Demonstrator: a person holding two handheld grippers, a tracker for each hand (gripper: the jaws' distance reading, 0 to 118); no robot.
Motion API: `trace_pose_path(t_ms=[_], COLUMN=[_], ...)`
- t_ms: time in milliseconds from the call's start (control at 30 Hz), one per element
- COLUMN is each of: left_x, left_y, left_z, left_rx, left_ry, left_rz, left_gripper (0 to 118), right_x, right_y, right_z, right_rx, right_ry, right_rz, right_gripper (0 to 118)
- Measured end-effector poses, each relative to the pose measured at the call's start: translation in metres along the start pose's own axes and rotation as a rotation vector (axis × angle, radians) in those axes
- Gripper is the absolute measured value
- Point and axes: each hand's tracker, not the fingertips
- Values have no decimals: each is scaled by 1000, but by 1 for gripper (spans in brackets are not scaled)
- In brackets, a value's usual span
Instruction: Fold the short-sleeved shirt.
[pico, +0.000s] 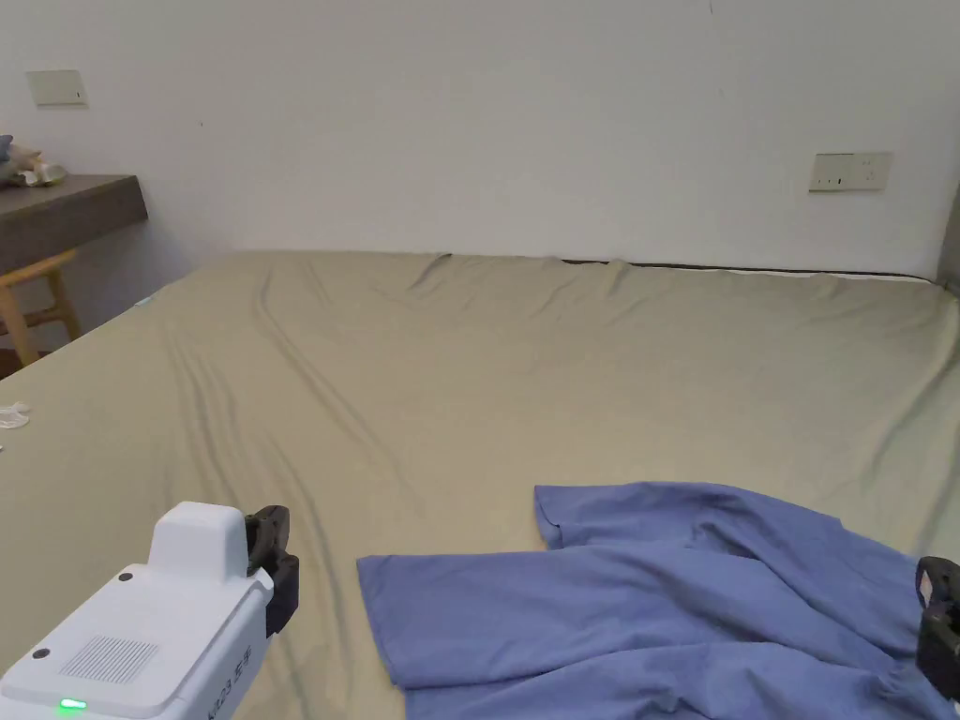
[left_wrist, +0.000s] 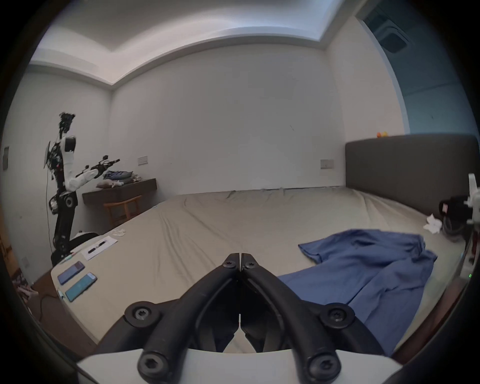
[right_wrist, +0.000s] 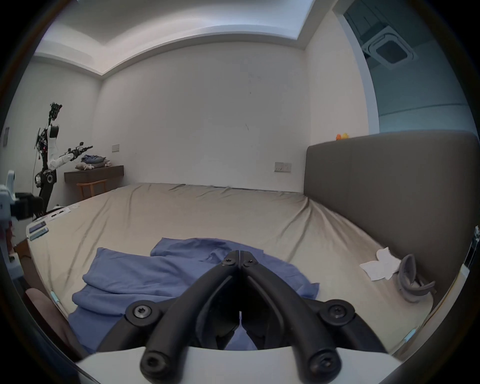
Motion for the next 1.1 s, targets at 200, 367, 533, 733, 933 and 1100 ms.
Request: trace_pose_path(t_ms=[200,367,533,733,933,1100], left_x=[-5,2,18,18,33,47], left_y=[-2,-4,17,32,-22,-69], left_z=[-9,-16,-45,-180,-273,-279], left_rx=[-40,-156,-186,-517,-689,-839], left_ry=[-45,-92,-109,-238,-105,-70], left_rz=[93,116,107,200,133,88], left_gripper=[0,0,0,113,95,80], right_x=[-9,-7,-4,3,11,21], right_y=[-4,-5,-5,-6,-9,-12], right_z=[-11,-12,-13,-22,-29,-30], right_rx=[-16,-59,-61,-154,-149,-172], right_ry=[-15,15,33,51,33,17], right_rz=[83,30,40,-85,-52,-78], right_gripper=[0,0,0,0,0,0])
